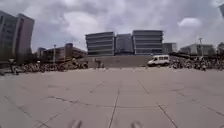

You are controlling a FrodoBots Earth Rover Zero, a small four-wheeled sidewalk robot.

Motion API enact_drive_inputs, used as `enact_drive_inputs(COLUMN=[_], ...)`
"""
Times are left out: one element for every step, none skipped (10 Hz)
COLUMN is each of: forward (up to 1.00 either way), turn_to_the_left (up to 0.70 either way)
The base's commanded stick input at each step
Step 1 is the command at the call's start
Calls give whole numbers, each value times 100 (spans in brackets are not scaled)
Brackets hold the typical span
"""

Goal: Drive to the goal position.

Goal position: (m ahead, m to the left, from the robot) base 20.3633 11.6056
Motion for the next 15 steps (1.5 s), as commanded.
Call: enact_drive_inputs(forward=[85, 85, 85, 85, 85, 85, 85, 85, 85, 85, 85, 85, 85, 85, 85], turn_to_the_left=[-2, -2, -2, -2, -2, -2, -2, -4, -15, -25, -15, -2, -2, -2, -2])
